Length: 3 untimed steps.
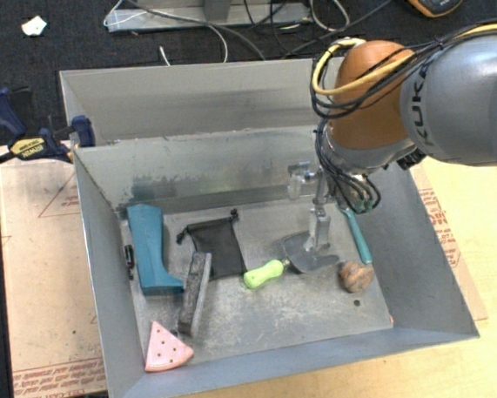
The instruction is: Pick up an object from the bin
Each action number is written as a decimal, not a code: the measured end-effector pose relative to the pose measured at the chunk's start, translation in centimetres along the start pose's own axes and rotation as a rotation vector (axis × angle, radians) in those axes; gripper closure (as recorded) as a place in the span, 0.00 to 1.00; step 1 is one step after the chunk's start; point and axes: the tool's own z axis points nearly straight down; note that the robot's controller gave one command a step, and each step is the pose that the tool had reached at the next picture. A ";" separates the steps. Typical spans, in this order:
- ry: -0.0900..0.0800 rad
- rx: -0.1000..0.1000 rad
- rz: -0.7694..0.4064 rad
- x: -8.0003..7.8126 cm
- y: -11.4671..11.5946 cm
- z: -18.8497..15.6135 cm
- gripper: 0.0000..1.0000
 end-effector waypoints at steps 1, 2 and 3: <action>0.000 0.000 0.000 0.0 0.0 0.0 0.00; -0.005 -0.002 0.081 0.9 -3.6 4.2 0.00; -0.003 0.001 0.068 1.7 -3.5 6.0 0.00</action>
Offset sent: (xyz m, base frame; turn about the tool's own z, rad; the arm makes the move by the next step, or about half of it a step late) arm -0.0154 -0.0587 -0.0673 0.1297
